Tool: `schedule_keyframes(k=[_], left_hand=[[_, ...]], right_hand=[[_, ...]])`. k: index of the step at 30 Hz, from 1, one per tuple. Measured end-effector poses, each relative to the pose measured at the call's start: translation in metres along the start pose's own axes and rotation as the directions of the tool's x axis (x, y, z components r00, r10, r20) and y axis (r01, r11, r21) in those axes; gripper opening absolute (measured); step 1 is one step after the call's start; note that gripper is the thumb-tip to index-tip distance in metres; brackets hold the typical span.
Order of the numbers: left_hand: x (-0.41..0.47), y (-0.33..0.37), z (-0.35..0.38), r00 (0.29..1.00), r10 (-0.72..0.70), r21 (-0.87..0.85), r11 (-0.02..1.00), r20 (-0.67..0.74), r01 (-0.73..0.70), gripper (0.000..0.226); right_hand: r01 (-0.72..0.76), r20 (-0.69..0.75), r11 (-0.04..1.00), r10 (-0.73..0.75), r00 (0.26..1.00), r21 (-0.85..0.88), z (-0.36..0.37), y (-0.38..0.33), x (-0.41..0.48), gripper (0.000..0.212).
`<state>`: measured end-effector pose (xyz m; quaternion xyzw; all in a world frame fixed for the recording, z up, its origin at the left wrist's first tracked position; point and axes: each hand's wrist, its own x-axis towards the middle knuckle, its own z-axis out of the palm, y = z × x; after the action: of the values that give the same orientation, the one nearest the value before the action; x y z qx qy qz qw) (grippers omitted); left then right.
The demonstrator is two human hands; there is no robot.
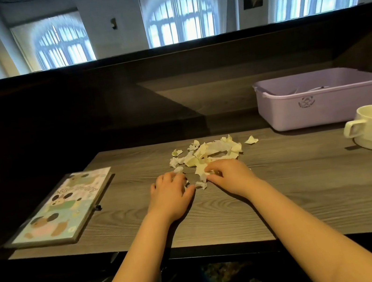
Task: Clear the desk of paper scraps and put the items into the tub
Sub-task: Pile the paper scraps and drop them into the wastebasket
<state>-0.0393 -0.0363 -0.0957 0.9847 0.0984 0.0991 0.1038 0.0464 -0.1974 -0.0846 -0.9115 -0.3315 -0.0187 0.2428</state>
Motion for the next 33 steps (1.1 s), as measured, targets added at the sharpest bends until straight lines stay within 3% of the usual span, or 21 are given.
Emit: schedule_keyframes(k=[5, 9, 13, 20, 29, 33], left_hand=[[0.0, 0.002, -0.002, 0.999, 0.022, 0.007, 1.0, -0.037, -0.022, 0.037], [0.0, 0.004, -0.003, 0.996, 0.042, -0.069, 0.996, -0.076, -0.047, 0.028], [-0.003, 0.005, -0.004, 0.992, 0.06, -0.107, 0.992, -0.112, -0.072, 0.014], [-0.002, 0.004, -0.003, 0.977, 0.039, -0.223, 0.971, -0.21, -0.086, 0.011], [0.001, -0.003, -0.008, 0.909, -0.158, -0.465, 0.884, -0.386, -0.044, 0.014], [0.0, -0.002, -0.009, 0.918, -0.207, -0.559, 0.829, -0.338, -0.019, 0.01]], right_hand=[[-0.032, -0.09, 0.999, 0.036, 0.995, 0.042, 0.002, 0.001, -0.001, 0.015], [-0.024, -0.212, 0.972, 0.075, 0.974, 0.233, 0.0, 0.002, 0.001, 0.017], [-0.072, -0.306, 0.884, 0.235, 0.923, 0.462, -0.005, 0.007, 0.002, 0.018], [-0.067, -0.237, 0.646, 0.372, 0.898, 0.761, -0.017, 0.001, 0.0, 0.015], [-0.015, -0.298, 0.613, 0.405, 0.864, 0.79, -0.023, 0.001, -0.001, 0.031], [-0.034, -0.311, 0.686, 0.373, 0.874, 0.727, -0.02, -0.001, -0.002, 0.043]])
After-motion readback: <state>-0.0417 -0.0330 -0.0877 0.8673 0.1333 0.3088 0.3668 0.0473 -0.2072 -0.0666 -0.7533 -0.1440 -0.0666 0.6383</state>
